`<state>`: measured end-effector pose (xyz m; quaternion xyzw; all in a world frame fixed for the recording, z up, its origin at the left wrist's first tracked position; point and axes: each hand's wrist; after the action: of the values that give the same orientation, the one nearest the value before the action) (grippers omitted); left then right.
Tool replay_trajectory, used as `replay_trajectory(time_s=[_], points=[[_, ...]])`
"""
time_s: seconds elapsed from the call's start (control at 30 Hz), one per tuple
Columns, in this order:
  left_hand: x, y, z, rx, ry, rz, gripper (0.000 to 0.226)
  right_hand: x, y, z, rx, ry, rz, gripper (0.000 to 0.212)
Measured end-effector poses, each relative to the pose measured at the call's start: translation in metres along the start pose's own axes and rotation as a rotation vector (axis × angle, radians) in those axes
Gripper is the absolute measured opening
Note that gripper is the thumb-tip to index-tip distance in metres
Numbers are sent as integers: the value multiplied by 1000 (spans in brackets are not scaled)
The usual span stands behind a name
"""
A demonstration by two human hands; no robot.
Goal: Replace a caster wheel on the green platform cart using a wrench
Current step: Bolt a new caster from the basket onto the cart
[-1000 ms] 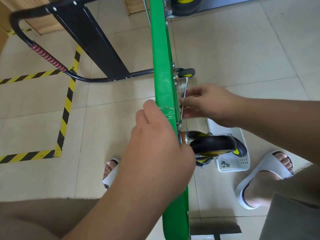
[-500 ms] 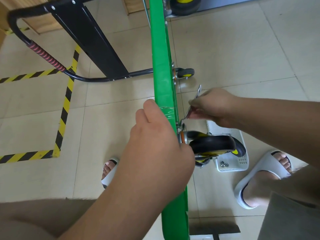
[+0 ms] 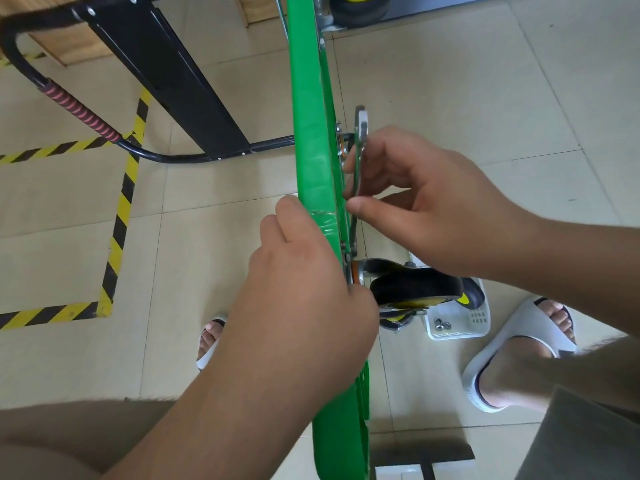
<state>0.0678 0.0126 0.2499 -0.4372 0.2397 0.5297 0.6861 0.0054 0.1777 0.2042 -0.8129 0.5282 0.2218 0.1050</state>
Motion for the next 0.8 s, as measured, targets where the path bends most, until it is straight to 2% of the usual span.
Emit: replay_trajectory(time_s=[0.27,0.4,0.47,0.57,0.8], points=[[0,0,1,3,3,9,54,10,-6,8,-29,23,-49,25],[1,1,0,2,0,12,54,11,4,13,20,26,-59,21],[1,1,0,5,0,15,53,13,14,20,69,79,-43,25],[1,0,0,10,-6,18,53,15,30,36,239,306,-15,27],[1,0,-3,16,-13,0,50,18,44,68,757,796,-131,33]])
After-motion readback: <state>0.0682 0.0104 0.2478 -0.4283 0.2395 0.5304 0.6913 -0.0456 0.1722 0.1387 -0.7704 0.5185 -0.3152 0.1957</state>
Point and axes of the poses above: each hand's wrist, its own y-axis towards the middle knuckle, its own x-axis out of the palm, z = x × y, and after that the axes turned 6 degrees about -z, right-handed
